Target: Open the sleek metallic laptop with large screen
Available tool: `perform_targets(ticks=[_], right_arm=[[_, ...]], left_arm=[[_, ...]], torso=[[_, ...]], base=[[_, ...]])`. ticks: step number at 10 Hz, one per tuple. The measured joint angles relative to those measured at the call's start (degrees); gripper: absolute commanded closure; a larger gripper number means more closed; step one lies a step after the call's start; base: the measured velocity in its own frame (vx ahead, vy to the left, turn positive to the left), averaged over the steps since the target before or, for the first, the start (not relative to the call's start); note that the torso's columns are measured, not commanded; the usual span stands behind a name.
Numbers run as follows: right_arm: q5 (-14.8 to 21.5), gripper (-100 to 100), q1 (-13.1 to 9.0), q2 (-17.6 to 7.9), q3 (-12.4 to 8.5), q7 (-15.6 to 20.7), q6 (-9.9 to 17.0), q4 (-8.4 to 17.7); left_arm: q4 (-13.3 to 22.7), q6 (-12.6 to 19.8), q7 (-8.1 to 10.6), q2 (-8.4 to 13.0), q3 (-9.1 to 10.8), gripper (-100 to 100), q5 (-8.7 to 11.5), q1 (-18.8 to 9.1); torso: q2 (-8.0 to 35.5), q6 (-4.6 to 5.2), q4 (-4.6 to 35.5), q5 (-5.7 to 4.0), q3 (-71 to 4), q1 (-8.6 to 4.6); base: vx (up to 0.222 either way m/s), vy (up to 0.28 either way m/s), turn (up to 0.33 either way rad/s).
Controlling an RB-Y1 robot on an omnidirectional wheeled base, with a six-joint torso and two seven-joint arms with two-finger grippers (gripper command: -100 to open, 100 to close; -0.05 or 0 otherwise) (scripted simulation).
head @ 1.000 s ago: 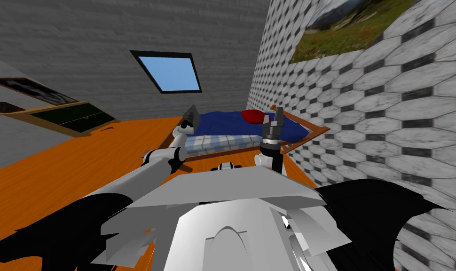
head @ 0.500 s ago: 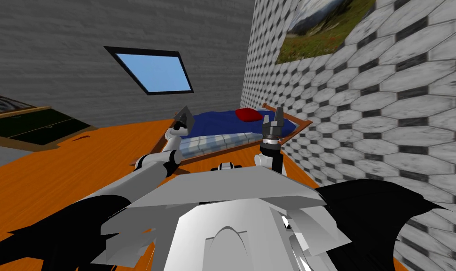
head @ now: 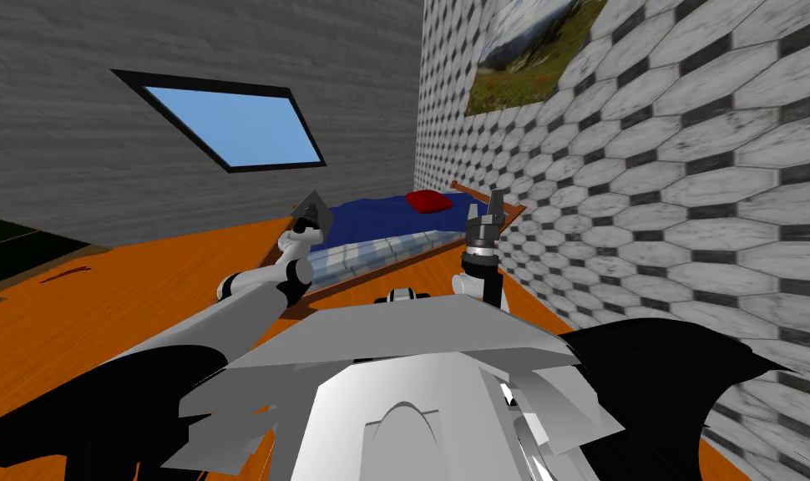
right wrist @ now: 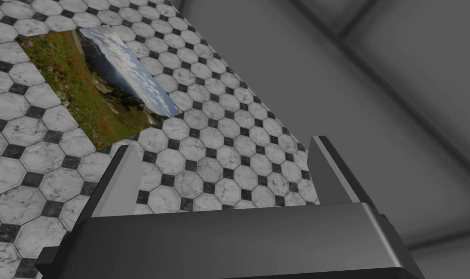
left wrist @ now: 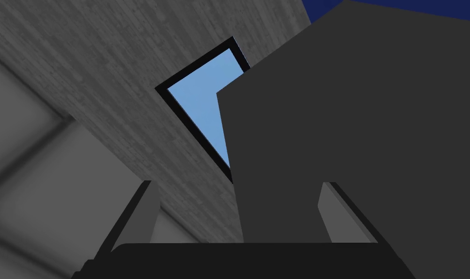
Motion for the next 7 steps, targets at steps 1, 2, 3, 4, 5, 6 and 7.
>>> perform_targets(ticks=[1,2,3,4,5,6,7], right_arm=[[0.0,0,0.0,0.0,0.0,0.0,0.0,0.0],[0.0,0,0.0,0.0,0.0,0.0,0.0,0.0],[0.0,0,0.0,0.0,0.0,0.0,0.0,0.0],[0.0,0,0.0,0.0,0.0,0.0,0.0,0.0],[0.0,0,0.0,0.0,0.0,0.0,0.0,0.0],[0.0,0,0.0,0.0,0.0,0.0,0.0,0.0],[0.0,0,0.0,0.0,0.0,0.0,0.0,0.0]], left_arm=[[-0.5,-0.6,-0.4,0.8,1.25,-100,0.3,1.3],[-1.5,-0.1,-0.67,0.8,1.93,-100,0.3,1.8],[-7.4,2.4,-1.01,0.9,3.33,-100,0.9,5.7],[-7.7,2.3,-1.32,2.5,4.23,-100,1.3,5.2],[-7.4,1.4,-1.69,3.0,4.88,-100,1.2,4.2],[-5.5,0.2,-2.06,3.4,5.3,-100,1.0,2.9],[-4.5,0.0,-2.28,3.2,5.58,-100,0.9,2.9]], torso=[[0.0,-0.01,0.0,0.01,0.0,0.01],[-0.1,-0.07,0.0,0.0,-0.1,0.01],[-0.1,0.06,0.0,0.0,0.0,-0.05],[-0.1,0.02,0.0,-0.05,-0.1,-0.06],[-0.2,-0.04,0.0,0.0,-0.1,0.0],[-0.2,-0.01,-0.1,0.02,-0.1,0.03],[-0.2,0.01,-0.1,0.03,-0.1,0.03]], base=[[-0.045,0.004,-0.032],[-0.066,-0.01,-0.333],[-0.067,-0.007,-0.311],[-0.027,0.001,-0.037],[-0.002,-0.001,0.042],[0.008,0.0,0.011],[0.008,-0.001,-0.004]])
